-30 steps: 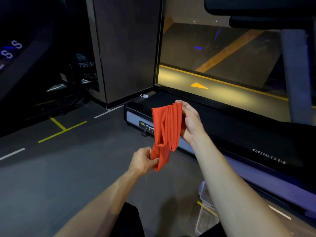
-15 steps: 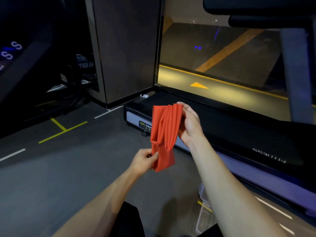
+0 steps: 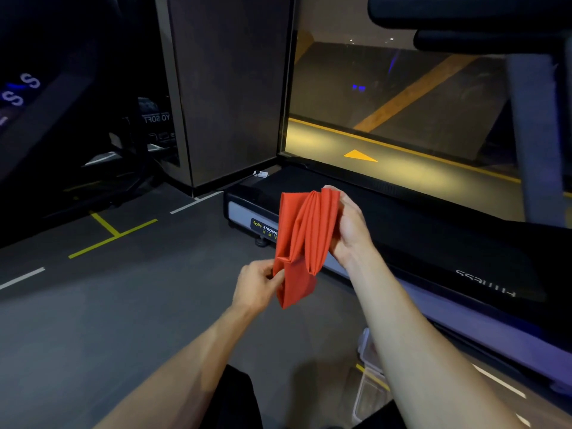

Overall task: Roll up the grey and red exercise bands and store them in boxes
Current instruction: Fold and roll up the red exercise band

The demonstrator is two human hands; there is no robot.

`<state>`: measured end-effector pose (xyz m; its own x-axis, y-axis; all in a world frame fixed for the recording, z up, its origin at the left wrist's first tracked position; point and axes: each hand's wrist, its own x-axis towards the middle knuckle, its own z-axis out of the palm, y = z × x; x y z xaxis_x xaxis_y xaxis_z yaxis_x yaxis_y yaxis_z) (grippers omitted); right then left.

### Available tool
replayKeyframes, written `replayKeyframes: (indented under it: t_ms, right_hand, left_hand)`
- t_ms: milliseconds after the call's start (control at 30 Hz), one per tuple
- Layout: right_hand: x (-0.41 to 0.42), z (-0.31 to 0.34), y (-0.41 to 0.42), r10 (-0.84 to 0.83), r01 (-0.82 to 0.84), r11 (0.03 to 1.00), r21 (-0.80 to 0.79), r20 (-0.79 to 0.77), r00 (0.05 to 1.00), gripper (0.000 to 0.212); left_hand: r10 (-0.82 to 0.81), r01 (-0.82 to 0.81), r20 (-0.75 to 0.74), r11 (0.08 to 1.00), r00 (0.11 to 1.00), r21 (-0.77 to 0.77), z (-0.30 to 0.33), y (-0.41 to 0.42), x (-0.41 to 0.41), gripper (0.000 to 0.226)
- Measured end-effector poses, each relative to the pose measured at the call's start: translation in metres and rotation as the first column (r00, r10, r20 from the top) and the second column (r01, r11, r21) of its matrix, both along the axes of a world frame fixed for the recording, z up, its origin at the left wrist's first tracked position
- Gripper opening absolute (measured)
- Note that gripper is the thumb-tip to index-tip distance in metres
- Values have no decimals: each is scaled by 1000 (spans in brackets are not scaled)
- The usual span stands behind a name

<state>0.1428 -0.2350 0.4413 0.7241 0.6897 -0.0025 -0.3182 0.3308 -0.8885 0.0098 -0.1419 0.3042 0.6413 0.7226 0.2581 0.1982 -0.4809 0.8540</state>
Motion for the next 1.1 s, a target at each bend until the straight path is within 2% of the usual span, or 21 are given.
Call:
replayKeyframes:
  t_ms: [100,200,300,400,467,533,600,633,700,767,867,933,1000,1100]
  right_hand:
    - [0,1,2,-42,42,999,-3,-2,999,14]
    - [1,4,4,-68,69,997,22,-33,997,18]
    - [3,6,7,-102,104,994,39,-43,994,19]
    - [3,6,8,-115,117,993,34,-46,992,20]
    - [4,3,8,-127,128,992,15,-38,991,20]
    - [6,-1,7,-140,140,990,-4,-44,989,20]
    - [8,-4,7,-148,147,989,-7,-57,987,21]
    - [10,-5,7,-151,151,988,-4,-67,986,22]
    - [15,-7,9,-160,161,987,0,-77,984,23]
    - [19,-10,11,-167,167,986,-9,-74,983,23]
    - [24,-20,18,-191,188,981,-49,-70,979,21]
    - [29,-28,23,-200,195,979,-63,-91,976,20]
    - [36,-37,27,-200,195,979,-55,-115,973,23]
    - [48,-51,33,-199,193,980,-53,-126,972,22]
  left_hand:
    - [-44,43,-5,997,999,-66,-3,1,0,32]
    - [-144,138,-16,971,989,-194,-11,1,3,19]
    - [-193,180,-41,958,980,-223,-16,0,5,13]
    - [-141,107,-123,962,982,-252,-19,2,11,12]
    - [-106,48,-155,941,982,-336,-21,2,18,14]
    - [-96,21,-123,861,988,-508,-21,1,24,8]
    - [-100,27,-71,739,992,-673,-19,0,28,17]
    - [-110,36,-56,692,992,-721,-18,1,30,21]
    - [-125,45,-49,654,991,-755,-20,2,32,20]
    - [-122,22,-80,668,989,-744,-29,4,34,3]
    - [-103,-53,-209,775,973,-630,-48,8,42,13]
    - [-136,-29,-216,782,967,-623,-59,10,46,11]
    - [-189,57,-100,683,977,-728,-68,12,50,11]
    - [-189,178,96,488,977,-855,-85,16,55,14]
